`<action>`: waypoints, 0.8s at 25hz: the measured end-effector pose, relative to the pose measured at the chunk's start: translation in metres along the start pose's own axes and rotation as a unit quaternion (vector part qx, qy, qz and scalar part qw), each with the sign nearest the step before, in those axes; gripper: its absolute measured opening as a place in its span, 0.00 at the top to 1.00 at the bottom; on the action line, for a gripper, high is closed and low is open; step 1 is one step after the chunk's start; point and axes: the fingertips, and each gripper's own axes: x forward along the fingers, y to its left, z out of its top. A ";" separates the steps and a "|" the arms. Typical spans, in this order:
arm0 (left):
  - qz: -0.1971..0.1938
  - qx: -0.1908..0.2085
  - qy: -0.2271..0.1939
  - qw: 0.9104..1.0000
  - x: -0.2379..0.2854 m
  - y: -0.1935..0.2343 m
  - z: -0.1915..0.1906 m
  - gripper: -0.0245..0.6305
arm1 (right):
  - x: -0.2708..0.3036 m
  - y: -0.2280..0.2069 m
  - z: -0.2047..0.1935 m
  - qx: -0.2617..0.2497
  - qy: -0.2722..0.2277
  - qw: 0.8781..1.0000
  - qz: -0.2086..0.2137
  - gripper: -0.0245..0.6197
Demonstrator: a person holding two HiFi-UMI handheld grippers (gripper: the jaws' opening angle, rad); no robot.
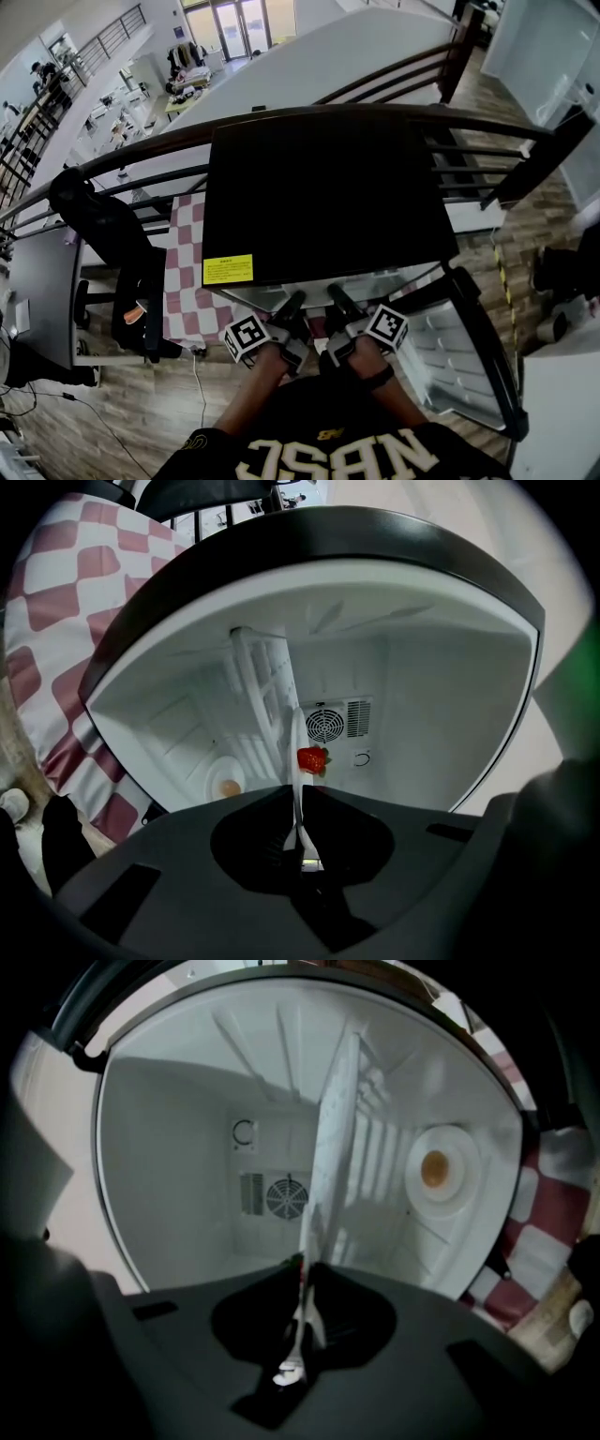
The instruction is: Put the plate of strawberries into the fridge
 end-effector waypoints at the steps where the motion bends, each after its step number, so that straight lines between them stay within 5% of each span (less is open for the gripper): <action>1: 0.000 -0.001 -0.002 1.000 0.001 0.001 0.002 0.91 | 0.000 0.000 0.001 0.000 -0.001 1.000 -0.003 0.90; 13: -0.009 0.014 0.000 1.000 0.007 0.000 0.008 0.91 | 0.000 -0.001 0.001 -0.009 0.005 1.000 -0.022 0.90; 17: -0.005 0.038 0.004 0.999 0.007 -0.001 0.008 0.90 | 0.000 -0.001 0.001 -0.047 0.010 0.998 -0.028 0.90; 20: -0.014 0.056 0.006 0.998 0.004 -0.008 0.008 0.75 | 0.002 0.009 -0.002 -0.075 0.022 0.997 -0.016 0.81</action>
